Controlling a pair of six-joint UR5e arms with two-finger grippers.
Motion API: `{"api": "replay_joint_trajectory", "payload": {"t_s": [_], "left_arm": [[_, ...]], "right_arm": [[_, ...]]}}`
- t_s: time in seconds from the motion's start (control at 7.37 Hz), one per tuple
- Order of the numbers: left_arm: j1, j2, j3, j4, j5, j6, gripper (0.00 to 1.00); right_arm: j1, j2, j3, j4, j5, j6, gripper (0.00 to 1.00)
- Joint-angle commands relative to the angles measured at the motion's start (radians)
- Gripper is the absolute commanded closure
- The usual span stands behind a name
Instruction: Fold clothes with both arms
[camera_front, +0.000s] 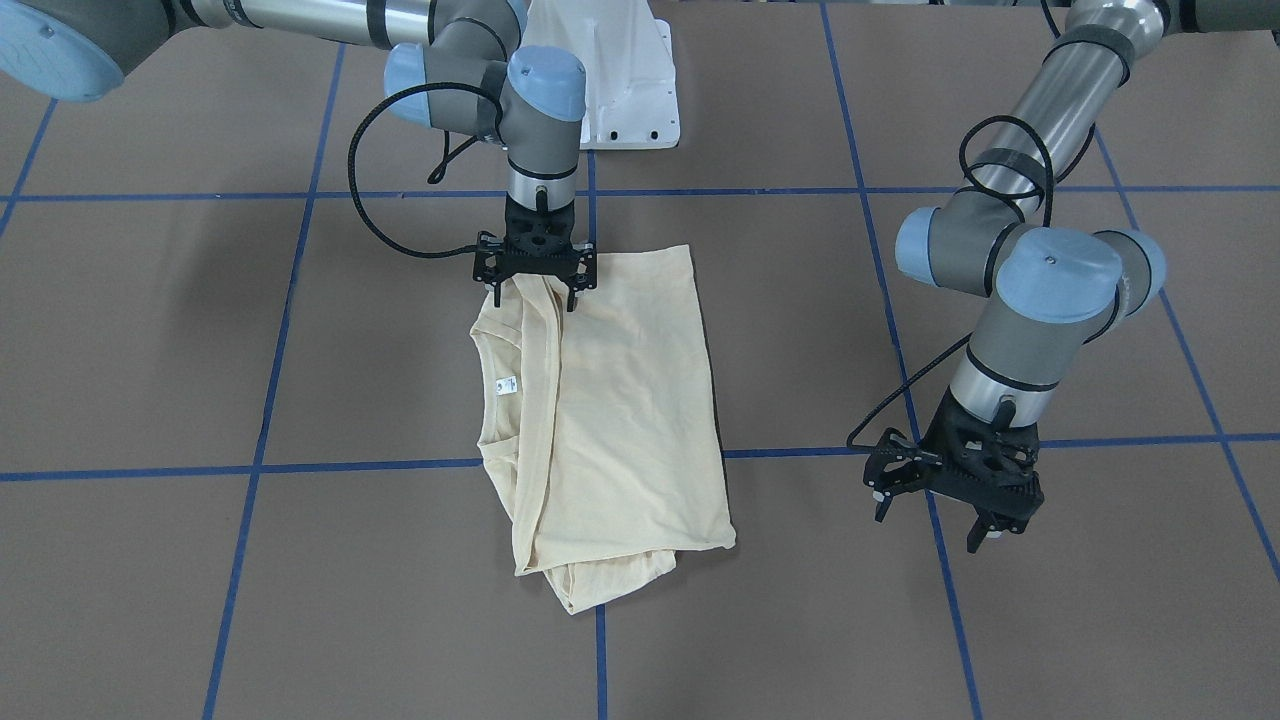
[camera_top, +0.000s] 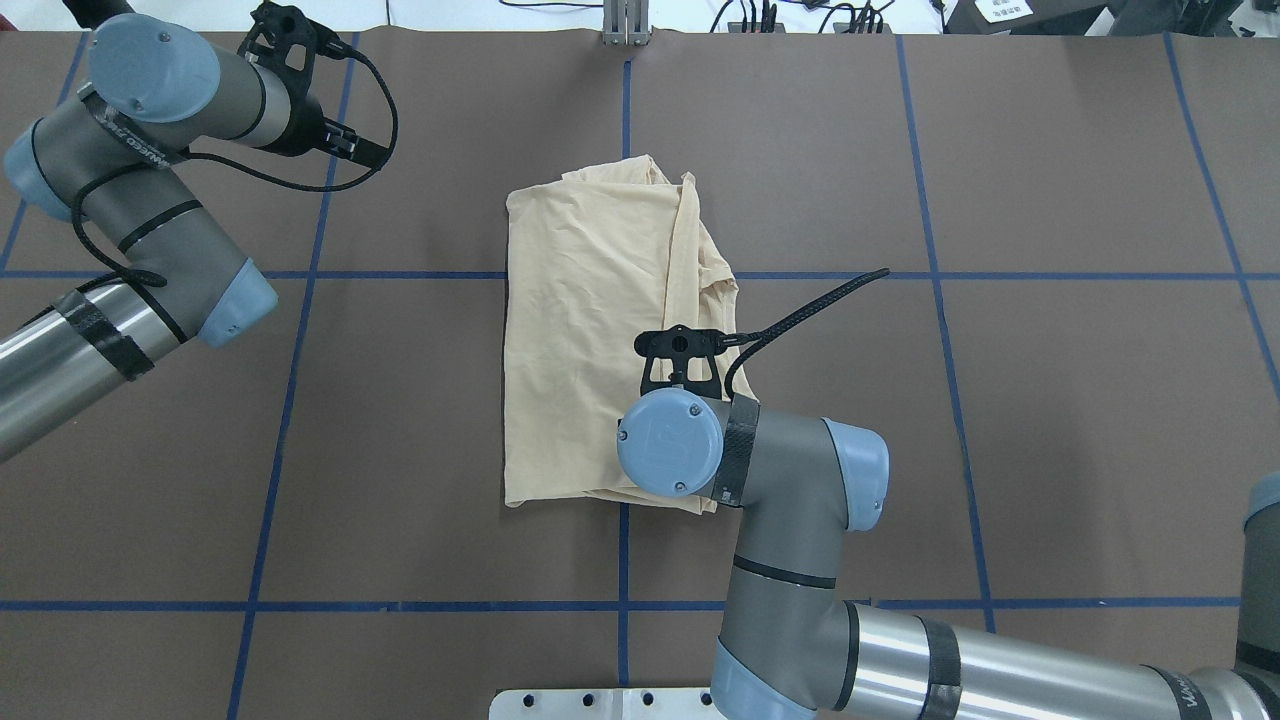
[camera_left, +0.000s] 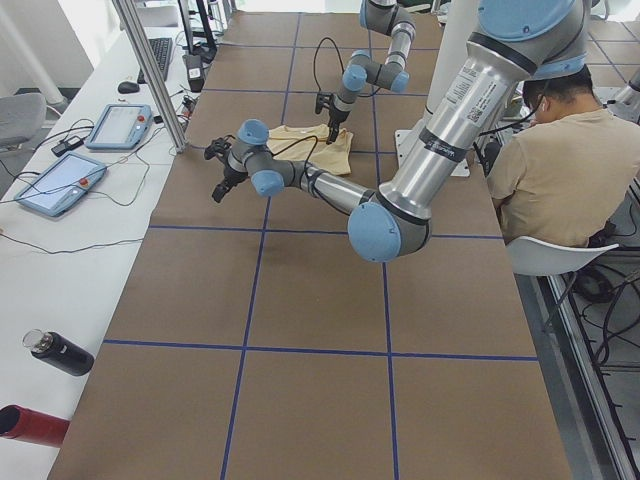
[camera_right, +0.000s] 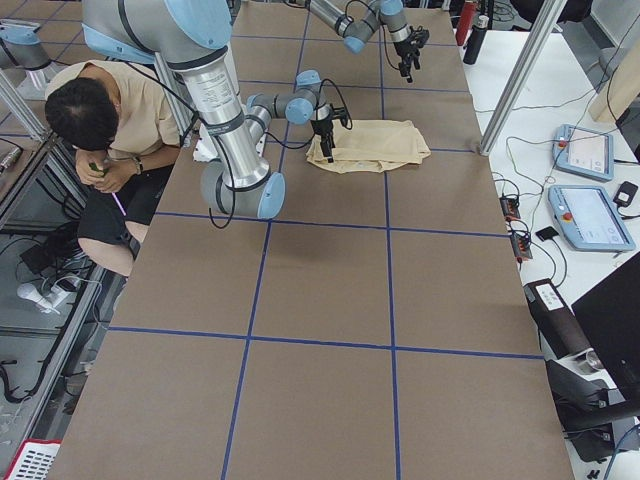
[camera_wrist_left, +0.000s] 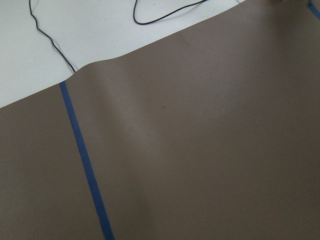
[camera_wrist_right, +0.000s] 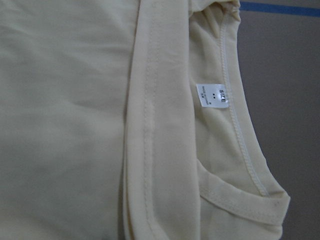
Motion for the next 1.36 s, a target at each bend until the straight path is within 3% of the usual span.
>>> {"api": "replay_joint_trajectory", "payload": {"t_s": [0.0,0.27,0.54,0.81,1.09,1.22], "left_arm": [[0.002,0.001,0.000,0.000,0.000,-0.001,0.00],[0.007,0.001,-0.003,-0.002,0.002,-0.019,0.00],[0.020,0.001,0.000,-0.020,0.002,-0.024,0.00],[0.022,0.001,0.001,-0.020,0.002,-0.024,0.00],[0.022,0.001,0.000,-0.020,0.002,-0.024,0.00],[0.024,0.002,0.000,-0.020,0.002,-0.024,0.00]], "right_arm": [[0.012,-0.006,0.008,-0.029,-0.001,-0.026,0.00],[0.044,-0.038,0.013,-0.031,-0.001,-0.082,0.00],[0.055,-0.177,0.161,-0.050,-0.001,-0.145,0.00],[0.055,-0.287,0.247,-0.049,-0.035,-0.133,0.00],[0.038,-0.287,0.283,-0.046,-0.032,-0.109,0.00],[0.047,-0.219,0.260,-0.043,-0.032,-0.106,0.00]]}}
